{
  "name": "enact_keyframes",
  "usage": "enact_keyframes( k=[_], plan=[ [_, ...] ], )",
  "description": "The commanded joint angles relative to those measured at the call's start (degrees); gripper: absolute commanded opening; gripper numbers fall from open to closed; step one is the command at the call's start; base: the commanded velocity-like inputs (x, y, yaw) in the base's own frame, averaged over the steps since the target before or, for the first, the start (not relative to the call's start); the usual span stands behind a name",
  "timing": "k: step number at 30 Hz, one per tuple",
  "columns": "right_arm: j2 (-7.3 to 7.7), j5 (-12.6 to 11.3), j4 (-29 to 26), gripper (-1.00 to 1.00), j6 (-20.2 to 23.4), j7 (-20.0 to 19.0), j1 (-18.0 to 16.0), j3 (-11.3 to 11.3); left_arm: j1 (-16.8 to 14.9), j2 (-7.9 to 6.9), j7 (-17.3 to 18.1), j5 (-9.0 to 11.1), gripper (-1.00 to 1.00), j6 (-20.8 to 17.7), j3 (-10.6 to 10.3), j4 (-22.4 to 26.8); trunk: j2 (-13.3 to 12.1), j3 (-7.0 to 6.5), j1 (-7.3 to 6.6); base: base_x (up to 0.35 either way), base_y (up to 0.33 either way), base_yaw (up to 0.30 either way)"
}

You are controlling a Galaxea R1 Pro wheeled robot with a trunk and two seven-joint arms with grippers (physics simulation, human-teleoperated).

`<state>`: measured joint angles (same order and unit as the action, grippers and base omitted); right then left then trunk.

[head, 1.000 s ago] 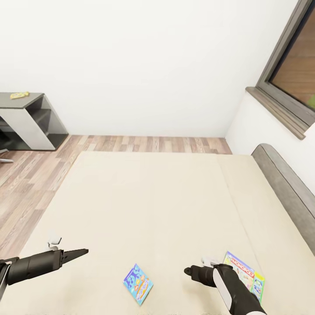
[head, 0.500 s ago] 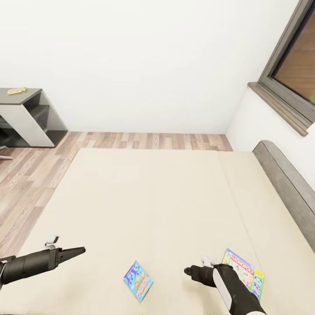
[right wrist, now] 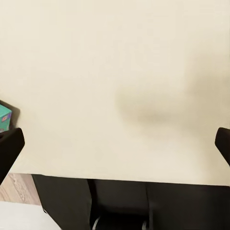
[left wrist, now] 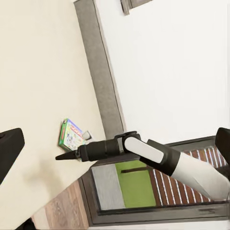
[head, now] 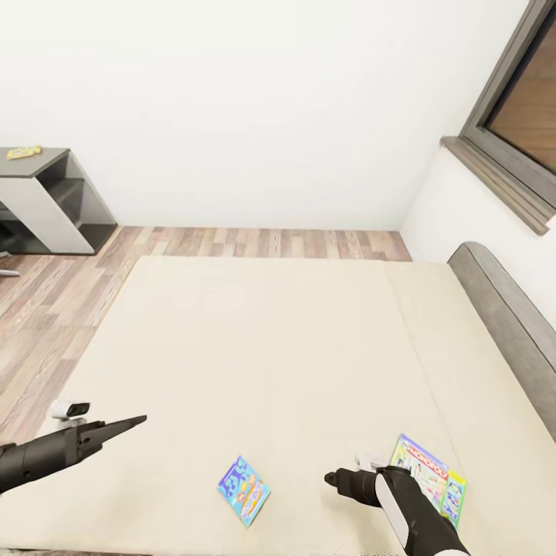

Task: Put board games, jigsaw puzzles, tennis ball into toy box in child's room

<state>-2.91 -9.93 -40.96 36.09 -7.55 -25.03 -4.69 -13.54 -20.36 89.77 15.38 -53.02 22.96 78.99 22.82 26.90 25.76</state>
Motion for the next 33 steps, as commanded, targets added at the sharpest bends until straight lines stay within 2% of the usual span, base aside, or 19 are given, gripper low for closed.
enact_keyframes(
  k=[1, 8, 22, 33],
  plan=[
    [-0.07, 0.1, -0.1, 1.00, 0.3, -0.3, 0.0, -0.3, 0.0, -0.04, 0.2, 0.3, 1.00, -0.6, -0.1, 0.0, 0.1, 0.18, 0.03, 0.000, 0.000, 0.000],
    [-0.03, 0.1, -0.1, 1.00, 0.3, -0.3, 0.0, -0.3, 0.1, -0.04, 0.2, 1.5, 1.00, -0.4, -0.2, -0.1, 0.1, 0.84, 0.03, 0.000, 0.000, 0.000],
    [-0.06, -0.1, -0.3, 1.00, 0.3, -0.6, 0.0, -0.3, 0.1, 0.01, 0.2, 1.6, 1.00, -0.3, -0.3, -0.1, 0.1, 2.16, 0.03, 0.000, 0.000, 0.000],
    [-0.25, 0.0, -3.4, 1.00, 0.6, -4.7, -0.1, 0.1, 0.1, 0.01, 0.2, 1.5, 1.00, -0.2, -0.2, -0.2, 0.1, 3.20, 0.03, 0.000, 0.000, 0.000]
  ],
)
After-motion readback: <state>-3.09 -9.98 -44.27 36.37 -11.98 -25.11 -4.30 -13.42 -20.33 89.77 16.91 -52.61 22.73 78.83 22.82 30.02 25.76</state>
